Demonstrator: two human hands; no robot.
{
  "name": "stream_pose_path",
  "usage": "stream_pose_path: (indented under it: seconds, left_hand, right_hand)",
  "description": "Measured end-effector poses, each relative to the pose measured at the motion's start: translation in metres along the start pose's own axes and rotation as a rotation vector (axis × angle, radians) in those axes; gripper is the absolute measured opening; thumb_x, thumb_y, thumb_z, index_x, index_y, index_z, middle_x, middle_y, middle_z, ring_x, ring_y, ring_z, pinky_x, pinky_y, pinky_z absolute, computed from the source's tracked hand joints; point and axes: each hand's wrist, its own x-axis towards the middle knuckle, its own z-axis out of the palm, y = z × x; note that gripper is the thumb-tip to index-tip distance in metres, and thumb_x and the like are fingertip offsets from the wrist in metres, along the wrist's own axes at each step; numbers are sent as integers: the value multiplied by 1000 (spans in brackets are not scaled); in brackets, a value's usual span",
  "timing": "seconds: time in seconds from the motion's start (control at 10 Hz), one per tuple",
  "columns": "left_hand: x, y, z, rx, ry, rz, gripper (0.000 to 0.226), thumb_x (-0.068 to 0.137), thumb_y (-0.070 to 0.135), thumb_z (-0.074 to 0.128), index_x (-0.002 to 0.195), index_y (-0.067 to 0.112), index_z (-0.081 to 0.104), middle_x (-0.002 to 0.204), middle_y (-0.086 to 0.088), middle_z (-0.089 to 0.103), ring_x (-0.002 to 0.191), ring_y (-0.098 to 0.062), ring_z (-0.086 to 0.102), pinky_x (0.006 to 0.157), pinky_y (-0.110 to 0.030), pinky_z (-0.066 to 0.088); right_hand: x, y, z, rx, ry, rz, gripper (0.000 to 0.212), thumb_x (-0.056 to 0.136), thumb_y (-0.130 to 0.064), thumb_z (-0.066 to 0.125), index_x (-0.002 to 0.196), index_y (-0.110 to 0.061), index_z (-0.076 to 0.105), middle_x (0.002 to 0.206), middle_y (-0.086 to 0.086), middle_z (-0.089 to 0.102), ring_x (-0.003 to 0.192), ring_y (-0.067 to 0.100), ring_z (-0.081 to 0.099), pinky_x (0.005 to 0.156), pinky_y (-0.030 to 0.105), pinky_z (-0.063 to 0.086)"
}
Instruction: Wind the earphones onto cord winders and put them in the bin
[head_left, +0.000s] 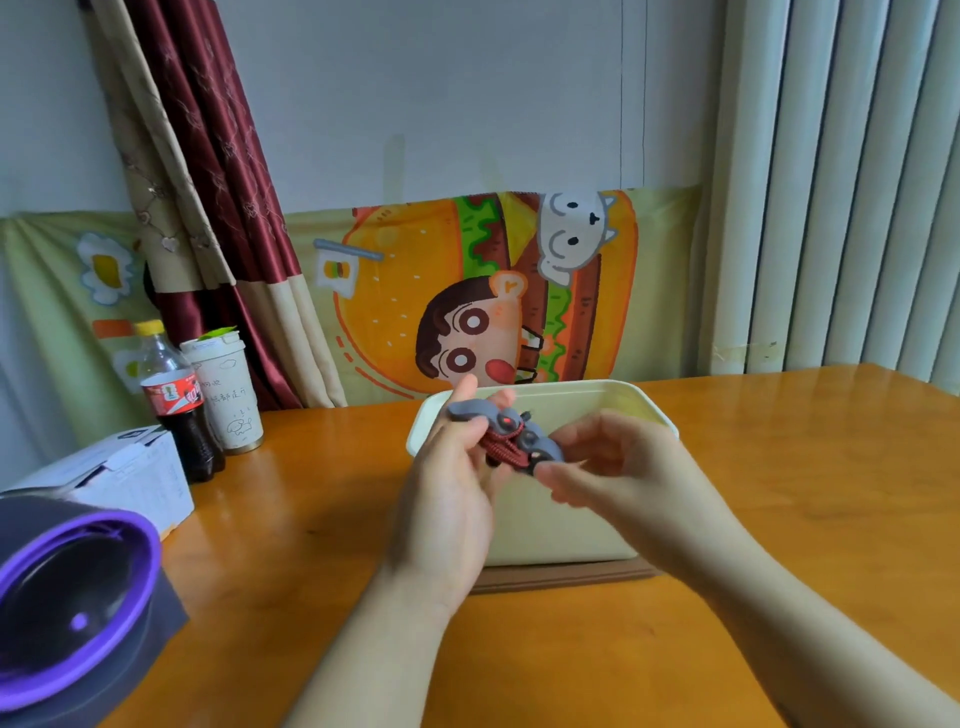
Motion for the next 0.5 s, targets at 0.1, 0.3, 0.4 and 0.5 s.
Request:
stream_pose_path:
  seconds: [0.1,0.3,0.4,0.5]
  left_hand:
    - [1,-3,-15,691,28,79,34,103,31,42,136,36,48,139,16,50,126,2,45,105,-18,32]
    - [0,-10,-25,1364,-3,155,31,99,32,49,129,31,58,134,16,54,128,-6,42,110,-29,33]
    - [-1,-12,-27,1397,35,221,31,99,32,48,129,32,58,135,17,54,126,-6,43,108,-28,31]
    - [1,-10,-27,1376,26,203,31,99,27,50,128,29,61,133,13,57,125,-9,46,110,-32,34]
  right_hand:
    - [21,11,-8,-200,125,-24,16,75,-27,78,79,-20,65,77,-7,72,70,9,68,69,30,56]
    - [61,35,-6,-758,202,38,30,79,-53,67,89,-25,67,85,-6,68,80,18,61,75,37,53]
    - [72,33,2,-844,64,100,32,87,-59,52,90,-29,62,81,-7,65,72,13,58,62,29,50]
    - [78,28,0,-912,-78,120,28,95,-50,40,97,-32,62,91,-5,67,77,17,59,57,29,46]
